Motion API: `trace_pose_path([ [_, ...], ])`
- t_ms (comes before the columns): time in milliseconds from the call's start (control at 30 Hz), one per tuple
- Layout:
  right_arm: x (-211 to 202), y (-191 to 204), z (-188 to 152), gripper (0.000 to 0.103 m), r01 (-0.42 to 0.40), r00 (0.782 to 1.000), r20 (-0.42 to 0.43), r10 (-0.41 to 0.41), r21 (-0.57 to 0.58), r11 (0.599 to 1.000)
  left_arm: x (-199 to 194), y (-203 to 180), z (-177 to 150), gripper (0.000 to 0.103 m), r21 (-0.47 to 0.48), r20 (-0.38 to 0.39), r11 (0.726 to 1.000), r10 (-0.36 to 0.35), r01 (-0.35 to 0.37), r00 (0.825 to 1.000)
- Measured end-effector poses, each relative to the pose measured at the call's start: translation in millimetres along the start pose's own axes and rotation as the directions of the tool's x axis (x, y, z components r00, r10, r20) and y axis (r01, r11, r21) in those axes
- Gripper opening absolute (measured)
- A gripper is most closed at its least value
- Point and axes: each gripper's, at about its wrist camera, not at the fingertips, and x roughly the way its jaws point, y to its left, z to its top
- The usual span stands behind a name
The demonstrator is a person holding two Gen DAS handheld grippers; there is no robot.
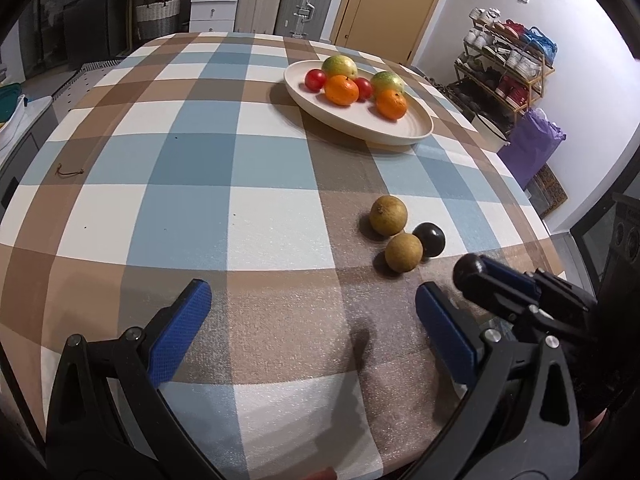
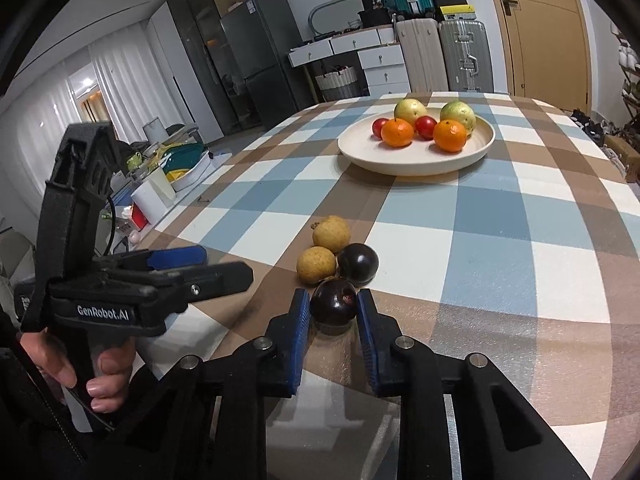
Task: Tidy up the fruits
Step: 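Grasp a brown kiwi with the left gripper while the right gripper lifts the plum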
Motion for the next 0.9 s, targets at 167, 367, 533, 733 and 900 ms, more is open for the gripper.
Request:
trace_pose_path([
  [167, -8, -10, -1, 0.024, -0.005, 1.000, 0.026, 0.004, 0.030, 1.000, 5, -6, 2, 0.101, 0.008, -0.009, 1.000, -0.002, 0.002, 1.000],
  [367, -13, -19, -4, 0.024, -0.005, 0.999, 0.038, 0.003, 0.056, 0.998, 13, -12, 4, 0.101, 0.021, -0.025, 1.000, -0.019, 0.019, 1.000],
  [533, -18, -22, -6, 0.024, 0.000, 0.999, 0.052, -0.003, 0.060, 0.998, 16, -17, 9, 0.101, 0.027, -0.016, 0.998, -0.053, 0.053, 0.998],
  [733, -27, -21, -6, 0.024, 0.015, 0.997, 0.070, -0.017, 0.038, 0.999, 25, -22, 15, 0.100, 0.044, -0.027, 0.997, -0.063, 0.065, 0.998],
  [900, -31, -24, -6, 0.024, 0.013, 0.997, 0.080, -0.017, 0.046, 0.999, 30, -28, 19, 0.092, 0.068, -0.029, 0.994, -0.089, 0.090, 0.996],
])
